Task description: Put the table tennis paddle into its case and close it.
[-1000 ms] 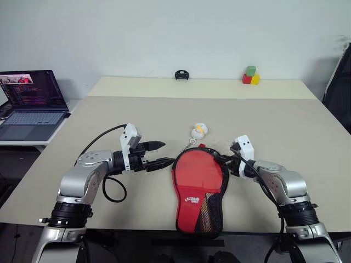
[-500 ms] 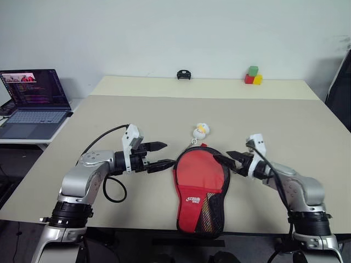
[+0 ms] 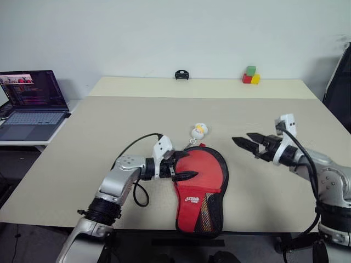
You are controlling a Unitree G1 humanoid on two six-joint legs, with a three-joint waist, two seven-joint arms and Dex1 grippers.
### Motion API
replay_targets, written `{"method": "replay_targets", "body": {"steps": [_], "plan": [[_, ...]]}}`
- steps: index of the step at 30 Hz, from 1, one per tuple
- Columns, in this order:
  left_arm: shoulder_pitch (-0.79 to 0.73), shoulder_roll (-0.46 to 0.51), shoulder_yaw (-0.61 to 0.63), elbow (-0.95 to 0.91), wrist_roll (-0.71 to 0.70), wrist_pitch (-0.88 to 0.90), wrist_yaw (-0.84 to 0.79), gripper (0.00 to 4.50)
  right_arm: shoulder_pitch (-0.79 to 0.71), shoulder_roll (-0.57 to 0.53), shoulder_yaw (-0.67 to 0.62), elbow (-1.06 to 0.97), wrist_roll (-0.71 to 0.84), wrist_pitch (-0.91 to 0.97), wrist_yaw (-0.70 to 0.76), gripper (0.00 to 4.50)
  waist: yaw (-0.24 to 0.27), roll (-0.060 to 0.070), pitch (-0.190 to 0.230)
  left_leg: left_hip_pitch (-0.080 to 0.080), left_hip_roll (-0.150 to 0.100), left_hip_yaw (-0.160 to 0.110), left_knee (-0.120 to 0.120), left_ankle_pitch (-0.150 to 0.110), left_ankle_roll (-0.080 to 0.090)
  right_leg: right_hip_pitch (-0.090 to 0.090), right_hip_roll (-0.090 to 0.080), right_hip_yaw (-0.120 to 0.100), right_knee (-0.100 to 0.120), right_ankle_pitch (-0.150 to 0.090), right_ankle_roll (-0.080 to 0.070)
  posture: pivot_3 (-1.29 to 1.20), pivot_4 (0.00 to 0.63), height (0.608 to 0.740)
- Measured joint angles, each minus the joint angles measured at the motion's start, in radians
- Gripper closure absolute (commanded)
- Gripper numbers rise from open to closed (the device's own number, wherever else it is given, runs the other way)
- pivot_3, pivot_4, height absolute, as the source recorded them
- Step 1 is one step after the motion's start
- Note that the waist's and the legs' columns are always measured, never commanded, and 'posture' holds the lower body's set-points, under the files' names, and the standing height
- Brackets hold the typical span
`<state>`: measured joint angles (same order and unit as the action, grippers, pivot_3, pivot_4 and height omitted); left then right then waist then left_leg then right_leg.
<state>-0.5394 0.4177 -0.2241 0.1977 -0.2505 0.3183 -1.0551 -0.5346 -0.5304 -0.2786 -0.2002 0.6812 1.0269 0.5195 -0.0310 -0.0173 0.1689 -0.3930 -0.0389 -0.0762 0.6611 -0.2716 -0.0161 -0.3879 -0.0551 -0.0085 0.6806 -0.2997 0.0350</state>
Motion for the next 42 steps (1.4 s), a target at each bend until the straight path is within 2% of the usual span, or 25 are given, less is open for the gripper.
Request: {"method": "replay_targets", "body": {"steps": [6, 9, 12, 20, 23, 26, 32, 40, 42], "plan": [[0.011, -0.048, -0.018, 0.082, 0.038, -0.086, 0.021, 0.00, -0.152, 0.008, 0.113, 0.142, -0.073, -0.049, 0.005, 0.02, 0.001, 0.000, 0.000, 0.000, 0.000, 0.000, 0.000, 0.000, 0.000, 0.000, 0.000, 0.000, 0.000, 0.000, 0.000, 0.00, 0.150, 0.740], [0.016, -0.053, -0.008, 0.086, 0.038, -0.088, 0.027, 0.00, -0.272, 0.083, 0.186, 0.316, -0.143, -0.117, 0.006, 0.02, -0.003, 0.000, 0.000, 0.001, 0.000, 0.001, 0.001, 0.000, 0.000, 0.000, 0.000, 0.001, 0.001, 0.000, 0.000, 0.00, 0.150, 0.740], [0.019, -0.061, -0.006, 0.084, 0.038, -0.088, 0.037, 0.00, -0.331, 0.124, 0.230, 0.434, -0.183, -0.171, 0.030, 0.02, 0.003, 0.000, 0.000, 0.000, 0.000, -0.001, 0.001, 0.000, 0.000, 0.000, 0.000, -0.001, 0.000, 0.000, -0.001, 0.00, 0.150, 0.740], [0.048, -0.058, 0.007, 0.045, 0.038, -0.080, 0.065, 0.00, -0.567, 0.256, 0.302, 1.010, -0.367, -0.487, 0.073, 0.02, -0.001, 0.000, 0.000, 0.000, 0.000, 0.001, 0.001, 0.001, -0.001, -0.001, 0.000, 0.000, 0.000, 0.000, -0.001, 0.00, 0.150, 0.740], [0.060, -0.056, 0.014, 0.031, 0.038, -0.071, 0.076, 0.00, -0.652, 0.303, 0.297, 1.235, -0.430, -0.644, 0.033, 0.02, -0.002, 0.001, 0.000, 0.000, 0.000, 0.001, 0.001, 0.002, -0.004, -0.001, 0.000, 0.001, 0.000, 0.000, -0.001, 0.00, 0.150, 0.740], [0.069, -0.055, 0.014, 0.009, 0.039, -0.060, 0.088, 0.00, -0.690, 0.348, 0.297, 1.373, -0.482, -0.760, -0.003, 0.02, -0.003, 0.001, 0.000, 0.000, 0.000, 0.001, 0.000, 0.003, -0.004, -0.001, 0.000, 0.001, 0.000, 0.000, -0.001, 0.00, 0.150, 0.740], [0.096, -0.054, 0.015, -0.033, 0.039, -0.040, 0.111, 0.00, -0.708, 0.411, 0.287, 1.501, -0.548, -0.866, -0.075, 0.02, -0.003, 0.001, 0.000, 0.000, 0.000, 0.001, 0.000, 0.003, -0.005, -0.002, -0.001, 0.001, 0.001, 0.000, -0.001, 0.00, 0.150, 0.740], [0.116, -0.047, 0.016, -0.072, 0.039, -0.018, 0.137, 0.00, -0.709, 0.447, 0.275, 1.543, -0.629, -0.924, -0.165, 0.02, -0.003, 0.001, 0.000, 0.000, 0.000, 0.001, 0.000, 0.003, -0.005, -0.002, -0.001, 0.001, 0.001, 0.001, -0.001, 0.00, 0.150, 0.740], [0.119, -0.045, 0.016, -0.076, 0.039, -0.016, 0.143, 0.00, -0.710, 0.456, 0.276, 1.544, -0.653, -0.933, -0.186, 0.39, -0.004, 0.002, 0.000, 0.000, 0.000, 0.001, 0.000, 0.003, -0.005, -0.002, -0.001, 0.001, 0.001, 0.001, -0.001, 0.00, 0.150, 0.740]]}}
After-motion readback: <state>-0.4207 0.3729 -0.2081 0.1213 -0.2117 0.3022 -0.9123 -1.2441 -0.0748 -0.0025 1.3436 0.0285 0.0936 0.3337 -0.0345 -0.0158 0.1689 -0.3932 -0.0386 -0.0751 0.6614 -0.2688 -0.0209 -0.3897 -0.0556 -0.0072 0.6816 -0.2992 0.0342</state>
